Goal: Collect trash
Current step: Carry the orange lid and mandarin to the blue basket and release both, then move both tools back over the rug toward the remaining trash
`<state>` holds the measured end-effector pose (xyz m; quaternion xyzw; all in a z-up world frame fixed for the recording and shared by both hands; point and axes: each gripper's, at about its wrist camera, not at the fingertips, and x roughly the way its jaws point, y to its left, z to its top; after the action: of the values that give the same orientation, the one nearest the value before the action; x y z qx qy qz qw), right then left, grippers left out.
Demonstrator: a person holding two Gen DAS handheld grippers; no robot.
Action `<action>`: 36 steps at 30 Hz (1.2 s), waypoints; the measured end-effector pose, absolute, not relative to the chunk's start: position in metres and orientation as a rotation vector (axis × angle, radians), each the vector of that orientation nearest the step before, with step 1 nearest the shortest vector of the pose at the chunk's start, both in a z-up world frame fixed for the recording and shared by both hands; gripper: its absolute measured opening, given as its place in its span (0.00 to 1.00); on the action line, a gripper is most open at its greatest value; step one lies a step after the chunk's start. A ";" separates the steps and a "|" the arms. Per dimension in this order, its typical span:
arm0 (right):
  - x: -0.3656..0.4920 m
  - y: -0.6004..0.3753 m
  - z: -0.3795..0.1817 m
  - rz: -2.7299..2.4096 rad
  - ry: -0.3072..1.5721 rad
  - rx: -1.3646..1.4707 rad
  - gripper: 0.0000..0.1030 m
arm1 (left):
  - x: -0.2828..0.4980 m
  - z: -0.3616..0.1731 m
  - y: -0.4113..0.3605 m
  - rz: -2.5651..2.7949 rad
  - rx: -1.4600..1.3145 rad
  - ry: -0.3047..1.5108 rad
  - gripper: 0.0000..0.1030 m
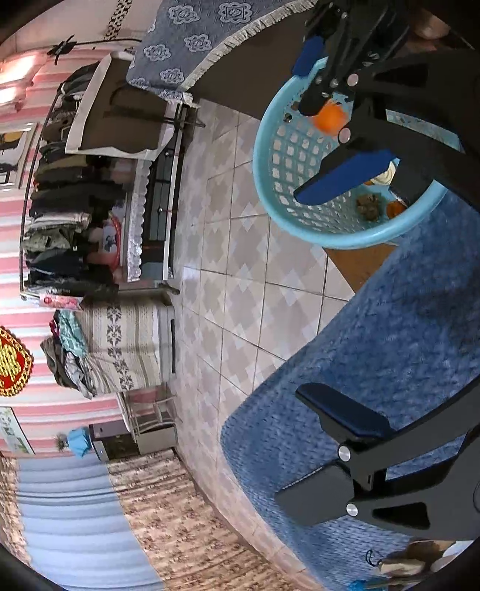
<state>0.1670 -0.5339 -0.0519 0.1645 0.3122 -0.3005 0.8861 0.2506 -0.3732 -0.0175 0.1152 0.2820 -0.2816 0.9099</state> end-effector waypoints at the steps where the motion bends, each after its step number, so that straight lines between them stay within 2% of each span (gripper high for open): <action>1: 0.166 -0.534 -0.051 -0.631 0.650 0.337 0.68 | 0.252 -0.017 -0.372 -0.574 0.235 0.584 0.91; 2: 0.164 -0.534 -0.050 -0.636 0.649 0.336 0.69 | 0.253 -0.017 -0.371 -0.571 0.231 0.587 0.91; 4: 0.162 -0.534 -0.048 -0.648 0.646 0.337 0.79 | 0.255 -0.016 -0.368 -0.564 0.222 0.590 0.91; 10: 0.161 -0.525 -0.042 -0.639 0.627 0.332 0.87 | 0.256 -0.007 -0.354 -0.541 0.197 0.580 0.91; 14: 0.167 -0.514 -0.039 -0.615 0.638 0.300 0.88 | 0.257 0.002 -0.339 -0.520 0.175 0.582 0.94; 21: 0.175 -0.486 -0.029 -0.574 0.618 0.242 0.88 | 0.264 0.016 -0.294 -0.442 0.110 0.588 0.94; 36: 0.199 -0.390 -0.021 -0.313 0.597 0.173 0.88 | 0.237 0.032 -0.145 -0.201 0.064 0.543 0.95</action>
<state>0.1991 -0.3900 -0.0209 0.0847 0.2925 -0.1535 0.9400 0.2374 -0.1455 0.0325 0.0314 0.2677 -0.0989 0.9579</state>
